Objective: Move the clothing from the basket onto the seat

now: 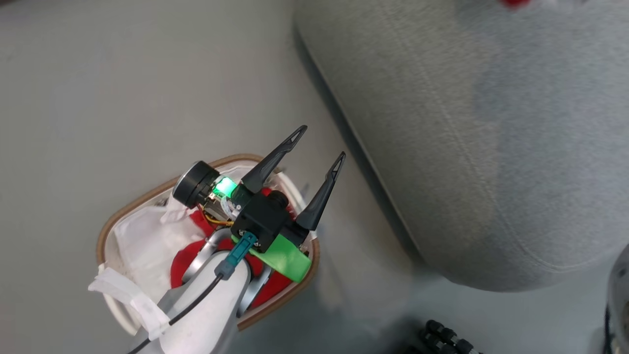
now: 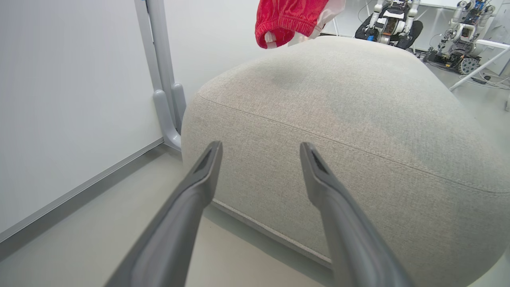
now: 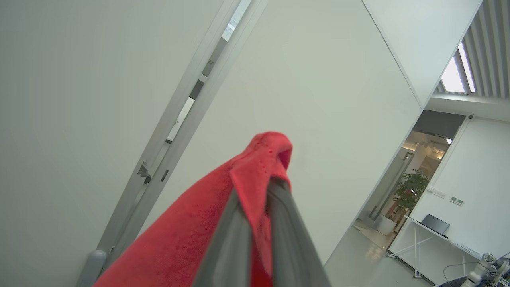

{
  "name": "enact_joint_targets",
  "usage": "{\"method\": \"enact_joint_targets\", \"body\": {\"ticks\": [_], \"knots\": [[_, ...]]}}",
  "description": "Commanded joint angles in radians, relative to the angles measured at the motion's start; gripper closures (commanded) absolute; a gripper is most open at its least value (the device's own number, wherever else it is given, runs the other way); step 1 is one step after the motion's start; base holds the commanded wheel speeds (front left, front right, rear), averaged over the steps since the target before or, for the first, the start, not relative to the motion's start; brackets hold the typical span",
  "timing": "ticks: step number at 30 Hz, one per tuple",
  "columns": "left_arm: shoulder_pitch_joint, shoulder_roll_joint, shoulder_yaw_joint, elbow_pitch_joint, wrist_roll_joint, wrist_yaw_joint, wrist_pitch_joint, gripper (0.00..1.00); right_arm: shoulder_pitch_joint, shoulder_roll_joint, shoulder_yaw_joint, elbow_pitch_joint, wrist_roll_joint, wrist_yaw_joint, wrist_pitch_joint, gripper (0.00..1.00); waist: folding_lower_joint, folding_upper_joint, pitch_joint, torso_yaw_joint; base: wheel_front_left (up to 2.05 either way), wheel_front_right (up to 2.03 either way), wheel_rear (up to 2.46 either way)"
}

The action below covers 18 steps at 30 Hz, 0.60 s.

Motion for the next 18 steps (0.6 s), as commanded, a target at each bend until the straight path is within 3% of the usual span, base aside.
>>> {"method": "enact_joint_targets", "body": {"ticks": [1, 8, 13, 18], "knots": [[-0.025, -0.003, 0.002, -0.007, 0.011, -0.002, -0.001, 0.00, -0.036, -0.029, -0.027, 0.017, -0.005, -0.002, 0.000, 1.00, -0.0002, -0.0001, 0.120, 0.130, 0.00, 0.00, 0.00], [-0.037, -0.025, 0.015, -0.032, 0.016, 0.015, -0.001, 0.00, -0.080, -0.114, -0.173, 0.190, -0.019, -0.002, 0.000, 1.00, -0.0002, -0.0001, 0.189, 0.209, 0.00, 0.00, 0.00], [-0.033, -0.025, 0.023, -0.035, 0.024, 0.016, -0.001, 0.00, -0.036, -0.110, -0.208, 0.330, -0.013, -0.002, 0.000, 1.00, -0.0002, -0.0001, 0.216, 0.212, 0.00, 0.00, 0.00], [-0.034, -0.023, 0.036, -0.028, 0.026, 0.018, -0.001, 0.00, 0.013, -0.101, -0.185, 0.382, -0.005, -0.002, 0.000, 1.00, -0.0002, -0.0001, 0.219, 0.192, 0.00, 0.00, 0.00]]}}
